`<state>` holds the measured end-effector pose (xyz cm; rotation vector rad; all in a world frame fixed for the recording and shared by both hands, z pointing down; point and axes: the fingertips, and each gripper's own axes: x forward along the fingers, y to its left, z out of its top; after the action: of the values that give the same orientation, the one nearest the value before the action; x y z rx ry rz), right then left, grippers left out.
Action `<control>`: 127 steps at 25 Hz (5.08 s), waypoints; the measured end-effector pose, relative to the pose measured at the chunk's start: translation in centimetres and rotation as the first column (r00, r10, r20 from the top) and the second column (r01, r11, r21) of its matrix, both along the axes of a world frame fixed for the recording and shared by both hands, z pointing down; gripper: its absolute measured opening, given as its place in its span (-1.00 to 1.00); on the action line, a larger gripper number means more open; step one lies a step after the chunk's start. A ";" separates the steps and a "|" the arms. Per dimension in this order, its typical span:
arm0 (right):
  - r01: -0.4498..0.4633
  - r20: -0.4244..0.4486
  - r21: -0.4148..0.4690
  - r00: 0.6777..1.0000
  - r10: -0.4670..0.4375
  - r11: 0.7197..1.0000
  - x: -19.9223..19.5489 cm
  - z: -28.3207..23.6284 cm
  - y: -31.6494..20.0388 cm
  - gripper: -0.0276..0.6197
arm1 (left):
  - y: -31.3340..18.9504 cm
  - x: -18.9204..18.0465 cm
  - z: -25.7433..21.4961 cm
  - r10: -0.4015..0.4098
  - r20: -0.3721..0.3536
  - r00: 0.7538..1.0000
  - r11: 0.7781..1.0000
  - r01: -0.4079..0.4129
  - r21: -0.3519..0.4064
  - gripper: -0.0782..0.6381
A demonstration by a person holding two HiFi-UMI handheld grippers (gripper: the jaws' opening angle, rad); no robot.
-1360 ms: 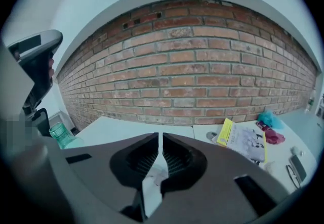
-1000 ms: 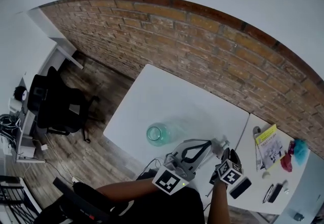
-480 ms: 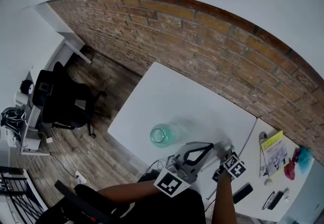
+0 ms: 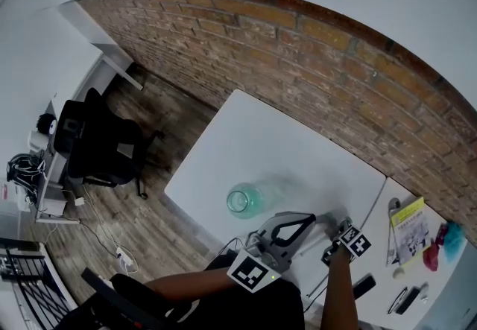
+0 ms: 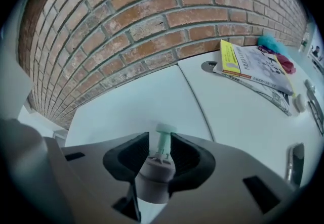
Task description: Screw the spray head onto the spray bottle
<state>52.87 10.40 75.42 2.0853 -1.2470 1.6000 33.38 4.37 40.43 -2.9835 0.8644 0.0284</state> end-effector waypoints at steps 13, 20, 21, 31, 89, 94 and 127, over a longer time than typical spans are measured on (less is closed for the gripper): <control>0.025 0.013 -0.172 1.000 -0.023 0.985 0.9 2.9 1.1 -0.50 | -1.5 -1.4 0.6 -0.046 0.010 0.999 0.999 0.046 -0.027 -0.80; 0.031 0.098 -0.186 0.995 -0.012 0.982 0.4 3.5 1.4 -0.50 | -1.9 -1.8 0.8 -0.054 0.013 0.998 0.998 0.054 -0.031 -0.80; 0.021 0.115 -0.193 0.993 0.002 0.981 0.3 3.5 1.6 -0.50 | -1.9 -1.8 0.8 -0.053 0.014 0.998 0.998 0.054 -0.032 -0.80; -0.047 0.234 -0.276 0.965 0.114 0.960 -1.2 4.0 2.7 -0.50 | -2.5 -2.4 0.7 -0.077 -0.008 0.997 0.996 0.077 -0.043 -0.80; 0.177 0.045 0.628 0.964 -0.263 0.757 -9.9 -24.0 -4.5 -0.67 | -1.8 -9.8 -0.5 -0.191 -0.062 0.980 0.979 0.186 -0.082 -0.80; 0.181 0.041 0.671 0.959 -0.279 0.719 -10.6 -26.9 -5.3 -0.67 | -1.4 -10.4 0.3 -0.196 -0.043 0.980 0.977 0.191 -0.096 -0.80; 0.249 -0.105 0.747 0.960 -0.261 0.616 -14.7 -36.0 -4.6 -0.67 | -1.7 -17.3 0.4 -0.278 -0.028 0.960 0.958 0.274 -0.084 -0.80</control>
<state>38.19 5.79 39.45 2.1192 -2.4159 1.0300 16.04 2.69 40.87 -2.9105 1.3085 0.0457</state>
